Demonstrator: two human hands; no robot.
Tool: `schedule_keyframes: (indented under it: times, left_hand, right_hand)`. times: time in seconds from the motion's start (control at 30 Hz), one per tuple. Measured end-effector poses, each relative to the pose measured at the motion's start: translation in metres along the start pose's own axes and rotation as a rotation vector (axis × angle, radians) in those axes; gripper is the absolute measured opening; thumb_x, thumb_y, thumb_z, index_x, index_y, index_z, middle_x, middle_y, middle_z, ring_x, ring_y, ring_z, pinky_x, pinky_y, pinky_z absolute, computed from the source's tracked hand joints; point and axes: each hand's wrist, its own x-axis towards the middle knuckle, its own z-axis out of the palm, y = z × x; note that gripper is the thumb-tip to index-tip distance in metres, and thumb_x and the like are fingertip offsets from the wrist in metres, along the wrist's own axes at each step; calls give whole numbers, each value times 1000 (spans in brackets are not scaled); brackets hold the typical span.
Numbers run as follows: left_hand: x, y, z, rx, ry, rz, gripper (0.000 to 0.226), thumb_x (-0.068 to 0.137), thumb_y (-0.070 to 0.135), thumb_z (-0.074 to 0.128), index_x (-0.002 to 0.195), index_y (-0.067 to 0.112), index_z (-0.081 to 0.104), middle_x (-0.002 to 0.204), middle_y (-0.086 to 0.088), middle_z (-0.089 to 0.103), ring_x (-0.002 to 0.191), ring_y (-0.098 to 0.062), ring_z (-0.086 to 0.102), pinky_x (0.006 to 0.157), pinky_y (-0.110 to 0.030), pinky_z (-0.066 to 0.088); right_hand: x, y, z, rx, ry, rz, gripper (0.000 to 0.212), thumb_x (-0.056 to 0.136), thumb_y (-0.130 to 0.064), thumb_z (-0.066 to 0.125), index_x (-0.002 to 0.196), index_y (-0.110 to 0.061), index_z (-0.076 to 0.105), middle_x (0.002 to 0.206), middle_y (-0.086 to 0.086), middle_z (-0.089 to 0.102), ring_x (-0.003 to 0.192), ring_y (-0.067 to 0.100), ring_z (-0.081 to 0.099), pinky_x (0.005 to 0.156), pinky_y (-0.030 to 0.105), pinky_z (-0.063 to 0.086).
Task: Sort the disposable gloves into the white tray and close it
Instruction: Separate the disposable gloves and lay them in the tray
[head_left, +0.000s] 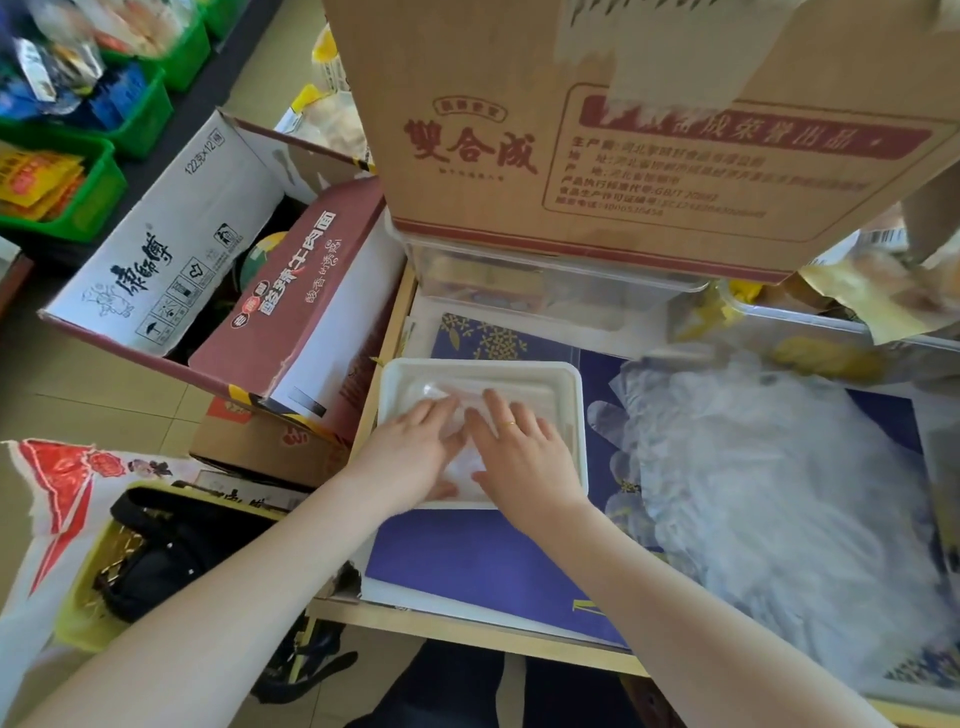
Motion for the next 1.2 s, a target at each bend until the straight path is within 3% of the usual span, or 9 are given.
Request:
schedule_keyframes:
  times: [0.07,0.17,0.3,0.43,0.63,0.73,0.87,1.1,1.2]
  left_hand:
    - [-2,-5,-1,-101,-5,43,54,91,56,43,135,26,47,157,-2,7,142,-21,8,112,-37,25]
    - [-4,-3,-7,-205,13,41,46,94,52,41,109,20,70,155,5,21,141,-15,13,110,-31,24]
    - [7,0,6,-264,72,-157,28,91,36,53,100,12,65,145,-2,33,125,-20,39,84,-31,36]
    - [9,10,2,-107,73,-221,29,89,25,54,112,8,51,137,-7,33,123,-25,37,75,-29,35]
    - [11,33,-15,-31,276,-175,37,80,2,57,117,5,53,114,-13,56,104,-34,53,76,-40,48]
    - [9,64,-20,-162,580,65,21,71,3,52,86,5,67,78,-10,66,73,-31,63,55,-35,53]
    - [16,118,-26,-282,624,311,25,80,14,45,82,10,70,71,-1,66,64,-23,62,53,-27,50]
    - [44,189,-13,-393,489,378,25,85,19,46,95,10,67,86,-2,68,76,-23,64,62,-34,54]
    - [61,210,-10,-370,276,206,51,88,37,54,133,14,47,137,-6,46,123,-24,46,100,-39,41]
  right_hand:
    - [6,6,5,66,-60,-81,51,88,-33,60,134,-19,43,147,4,31,124,26,42,92,35,40]
    - [7,21,9,29,-63,-96,39,91,-39,54,127,-24,54,145,2,37,119,26,47,95,37,38]
    - [2,37,19,-200,79,-117,25,60,-47,81,69,-25,74,94,1,70,71,21,66,86,35,46]
    - [-10,58,13,-215,210,-97,22,64,-41,76,59,-20,73,79,3,69,92,28,64,89,39,34]
    - [-62,119,23,303,414,151,38,81,-28,52,117,-16,53,128,12,55,114,36,51,91,43,45]
    - [-97,161,45,286,284,443,63,87,-35,55,137,0,40,145,24,37,131,42,37,105,48,32]
    - [-135,193,65,256,104,697,88,87,-62,40,147,-1,17,156,16,15,144,32,14,114,46,13]
    - [-158,223,80,267,282,556,38,73,-16,75,108,-6,64,109,20,62,92,44,57,73,44,47]
    - [-158,228,73,351,387,512,14,79,-4,64,91,-6,71,91,15,64,79,39,57,64,38,43]
